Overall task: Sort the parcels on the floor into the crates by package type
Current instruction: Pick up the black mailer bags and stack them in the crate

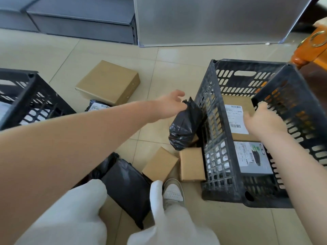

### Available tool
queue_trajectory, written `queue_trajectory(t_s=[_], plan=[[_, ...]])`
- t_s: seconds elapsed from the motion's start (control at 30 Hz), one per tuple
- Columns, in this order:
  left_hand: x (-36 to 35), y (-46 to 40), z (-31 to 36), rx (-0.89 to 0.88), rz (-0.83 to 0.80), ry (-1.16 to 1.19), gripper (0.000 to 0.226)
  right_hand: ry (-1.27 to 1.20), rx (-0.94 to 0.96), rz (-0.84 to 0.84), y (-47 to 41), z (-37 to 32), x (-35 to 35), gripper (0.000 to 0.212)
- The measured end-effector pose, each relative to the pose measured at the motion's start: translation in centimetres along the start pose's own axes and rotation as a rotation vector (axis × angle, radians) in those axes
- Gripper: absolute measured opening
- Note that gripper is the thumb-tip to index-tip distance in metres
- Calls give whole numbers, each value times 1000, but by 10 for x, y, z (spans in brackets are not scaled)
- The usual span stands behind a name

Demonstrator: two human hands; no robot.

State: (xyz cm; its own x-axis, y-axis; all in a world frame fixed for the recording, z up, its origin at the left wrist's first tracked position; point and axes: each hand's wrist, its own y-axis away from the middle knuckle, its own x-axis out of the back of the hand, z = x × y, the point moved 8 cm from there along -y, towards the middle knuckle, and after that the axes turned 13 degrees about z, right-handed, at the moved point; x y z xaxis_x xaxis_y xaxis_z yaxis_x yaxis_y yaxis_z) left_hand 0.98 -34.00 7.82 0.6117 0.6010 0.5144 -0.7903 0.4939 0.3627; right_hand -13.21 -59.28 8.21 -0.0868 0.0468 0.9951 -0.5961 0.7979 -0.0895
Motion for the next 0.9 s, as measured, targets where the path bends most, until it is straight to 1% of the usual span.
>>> queue_trajectory(t_s=[0.07, 0.17, 0.23, 0.33, 0.43, 0.5, 0.63, 0.7, 0.8, 0.9], plan=[[35, -2, -20, 6, 76, -73, 51, -17, 55, 127, -3, -25, 31, 46], [82, -3, -65, 48, 186, -186, 50, -56, 133, 294, -6, -64, 63, 46], [108, -4, -97, 112, 231, -231, 51, -111, 217, 358, -1, -93, 72, 46], [150, -4, -141, 220, 316, -249, 52, -181, 374, 406, 13, -143, 72, 48], [180, -2, -177, 278, 367, -241, 50, -233, 474, 356, 29, -185, 56, 44], [189, 2, -198, 295, 364, -244, 47, -261, 526, 298, 41, -207, 40, 43], [190, 10, -242, 348, 342, -257, 52, -245, 580, 141, 65, -238, -4, 44], [185, 14, -263, 367, 327, -270, 53, -198, 559, 53, 71, -242, -32, 46], [175, 22, -291, 399, 290, -282, 55, -122, 468, -49, 74, -235, -68, 51], [166, 30, -313, 429, 239, -362, 57, -109, 356, -95, 74, -222, -91, 66]])
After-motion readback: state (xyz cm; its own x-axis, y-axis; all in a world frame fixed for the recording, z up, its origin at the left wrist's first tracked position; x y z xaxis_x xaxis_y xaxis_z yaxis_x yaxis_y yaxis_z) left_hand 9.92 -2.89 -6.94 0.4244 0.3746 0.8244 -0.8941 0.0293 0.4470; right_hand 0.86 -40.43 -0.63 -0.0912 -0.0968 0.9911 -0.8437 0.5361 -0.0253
